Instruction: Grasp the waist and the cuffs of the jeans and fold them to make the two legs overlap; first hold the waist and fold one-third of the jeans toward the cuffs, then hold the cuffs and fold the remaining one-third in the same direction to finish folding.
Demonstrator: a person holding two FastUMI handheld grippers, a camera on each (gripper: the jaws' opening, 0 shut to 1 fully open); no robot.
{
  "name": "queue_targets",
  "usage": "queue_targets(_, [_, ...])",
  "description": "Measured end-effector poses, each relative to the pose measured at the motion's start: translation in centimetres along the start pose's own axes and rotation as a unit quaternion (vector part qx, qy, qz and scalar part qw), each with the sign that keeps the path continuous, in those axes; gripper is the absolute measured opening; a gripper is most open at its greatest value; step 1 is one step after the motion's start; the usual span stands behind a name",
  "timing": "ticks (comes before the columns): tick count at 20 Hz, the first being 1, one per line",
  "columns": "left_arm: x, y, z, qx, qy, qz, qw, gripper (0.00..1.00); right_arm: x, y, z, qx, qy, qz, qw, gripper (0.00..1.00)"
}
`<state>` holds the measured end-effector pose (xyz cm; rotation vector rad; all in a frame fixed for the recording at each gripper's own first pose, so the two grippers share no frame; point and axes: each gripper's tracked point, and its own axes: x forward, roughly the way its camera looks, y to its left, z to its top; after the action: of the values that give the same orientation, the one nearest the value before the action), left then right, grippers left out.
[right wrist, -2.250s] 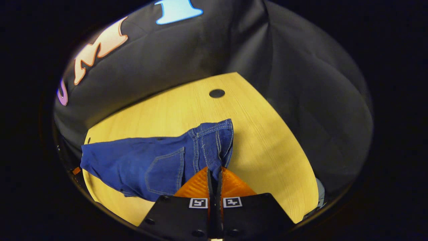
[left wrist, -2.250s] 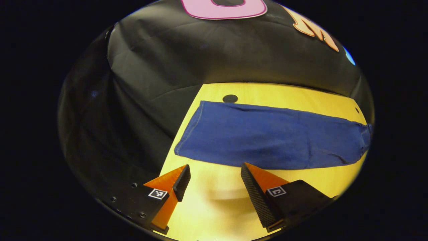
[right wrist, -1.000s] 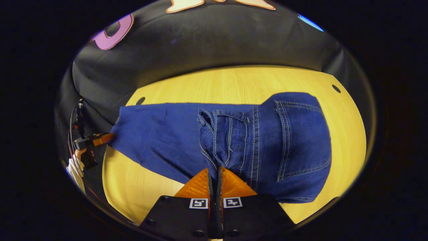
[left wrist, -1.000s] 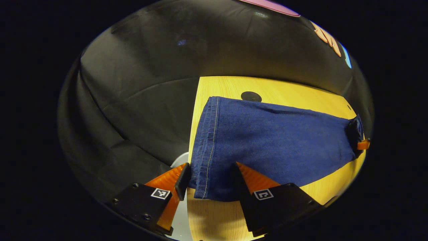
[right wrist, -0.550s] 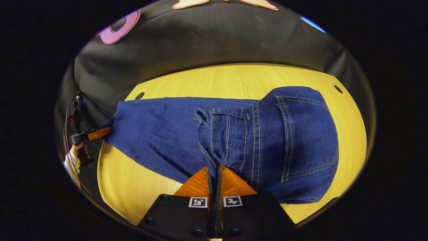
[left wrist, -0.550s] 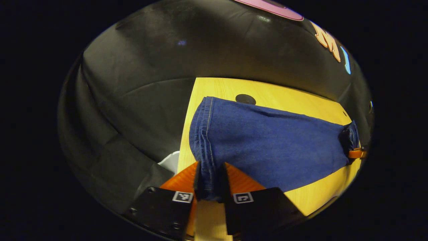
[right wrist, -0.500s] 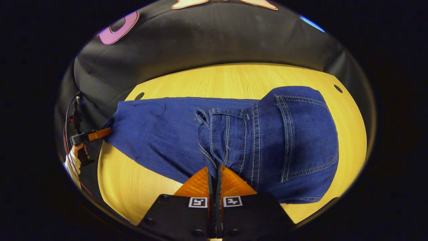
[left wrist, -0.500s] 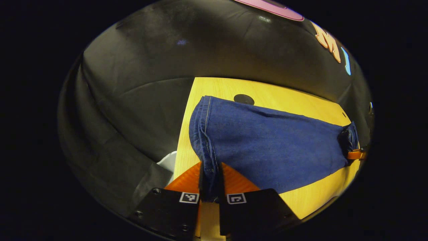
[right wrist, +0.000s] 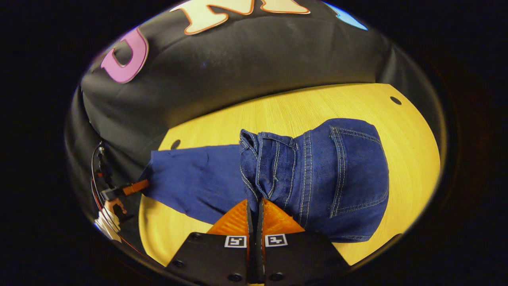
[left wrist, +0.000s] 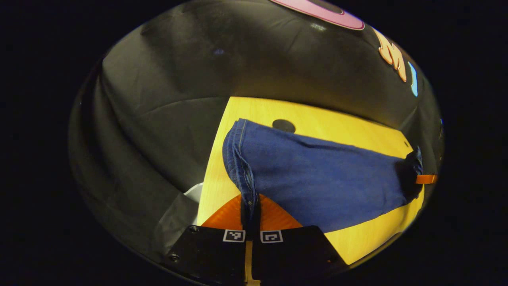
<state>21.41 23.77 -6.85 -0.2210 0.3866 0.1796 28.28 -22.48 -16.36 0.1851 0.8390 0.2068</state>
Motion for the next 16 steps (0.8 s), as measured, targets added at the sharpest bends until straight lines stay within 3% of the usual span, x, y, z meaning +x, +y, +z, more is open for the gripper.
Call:
queue_targets(3, [-3.1,-5.5,4.3,0.016,-0.044,-0.044,0.998,0.00,-0.1,0.3,-0.6,-0.002,0.018,0.000,1.000,0.02])
queue_targets(6, [-5.2,-14.0,6.8,0.040,-0.067,-0.098,0.992,0.00,0.3,0.8,-1.7,0.004,0.040,0.031,0.999,0.02])
queue_targets(10, [-7.5,-24.2,7.4,0.063,-0.079,-0.159,0.982,0.00,-0.4,0.3,-0.8,0.000,0.052,0.046,0.998,0.03])
queue_targets(11, [-8.5,-26.7,7.5,0.062,-0.081,-0.174,0.979,0.00,-0.8,0.6,-0.7,0.003,0.059,0.068,0.996,0.00])
queue_targets(12, [-8.9,-28.6,7.6,0.061,-0.083,-0.187,0.977,0.00,-1.0,1.2,-0.7,0.016,0.062,0.096,0.993,0.06])
queue_targets(14, [-9.7,-33.4,8.0,0.059,-0.083,-0.213,0.972,0.00,-2.1,1.8,-0.1,0.055,0.061,0.145,0.986,0.36])
queue_targets(16, [-9.5,-37.5,8.4,0.062,-0.082,-0.228,0.968,0.00,-3.5,1.6,0.5,0.061,0.058,0.166,0.983,0.60])
